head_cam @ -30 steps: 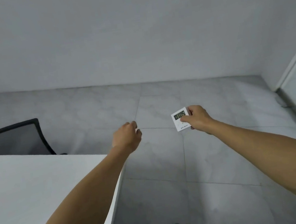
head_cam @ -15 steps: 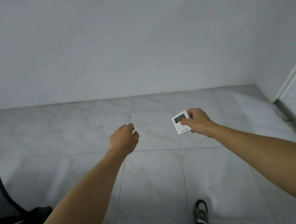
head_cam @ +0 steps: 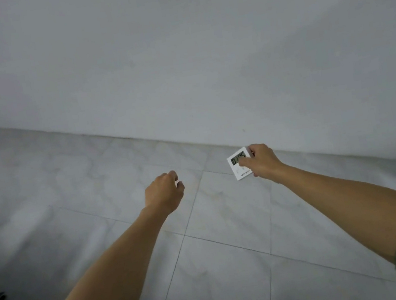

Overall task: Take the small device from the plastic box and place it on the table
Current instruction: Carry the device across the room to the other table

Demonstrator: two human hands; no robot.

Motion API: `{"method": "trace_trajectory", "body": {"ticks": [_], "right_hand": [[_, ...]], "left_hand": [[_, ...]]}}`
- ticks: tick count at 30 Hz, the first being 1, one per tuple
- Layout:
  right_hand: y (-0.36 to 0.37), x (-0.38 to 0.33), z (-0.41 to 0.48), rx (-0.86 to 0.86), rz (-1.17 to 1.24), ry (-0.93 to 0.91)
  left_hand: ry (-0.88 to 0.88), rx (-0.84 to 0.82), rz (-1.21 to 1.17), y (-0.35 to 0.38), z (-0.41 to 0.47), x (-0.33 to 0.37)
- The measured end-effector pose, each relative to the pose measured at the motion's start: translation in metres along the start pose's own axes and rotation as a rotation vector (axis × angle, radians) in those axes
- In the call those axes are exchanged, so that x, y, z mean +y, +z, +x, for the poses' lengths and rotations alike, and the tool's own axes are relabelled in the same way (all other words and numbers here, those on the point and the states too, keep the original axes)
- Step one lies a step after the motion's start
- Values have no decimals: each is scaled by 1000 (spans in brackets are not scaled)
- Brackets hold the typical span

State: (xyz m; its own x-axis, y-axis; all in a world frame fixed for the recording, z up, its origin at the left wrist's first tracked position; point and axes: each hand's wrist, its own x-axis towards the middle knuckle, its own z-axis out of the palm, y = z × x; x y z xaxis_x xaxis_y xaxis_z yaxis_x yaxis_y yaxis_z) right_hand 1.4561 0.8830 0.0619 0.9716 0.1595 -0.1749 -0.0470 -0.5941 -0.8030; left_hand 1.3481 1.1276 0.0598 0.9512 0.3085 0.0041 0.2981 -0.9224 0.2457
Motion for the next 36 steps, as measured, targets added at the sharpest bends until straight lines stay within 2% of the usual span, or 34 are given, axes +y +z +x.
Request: {"method": "trace_trajectory", "body": {"ticks": [8, 18, 27, 31, 36], "right_hand": [[89, -84, 177, -128, -51, -108], [209, -239, 354, -261, -61, -209], [367, -342, 513, -459, -101, -333], [443, -415, 591, -562, -124, -397], [534, -503, 643, -672, -160, -504]], "left_hand": [[-143, 9, 4, 0, 160, -83], [-313, 36, -1, -60, 325, -216], [-550, 73, -30, -72, 461, -355], [-685, 114, -52, -91, 533, -414], [-835, 157, -49, -122, 579, -487]]}}
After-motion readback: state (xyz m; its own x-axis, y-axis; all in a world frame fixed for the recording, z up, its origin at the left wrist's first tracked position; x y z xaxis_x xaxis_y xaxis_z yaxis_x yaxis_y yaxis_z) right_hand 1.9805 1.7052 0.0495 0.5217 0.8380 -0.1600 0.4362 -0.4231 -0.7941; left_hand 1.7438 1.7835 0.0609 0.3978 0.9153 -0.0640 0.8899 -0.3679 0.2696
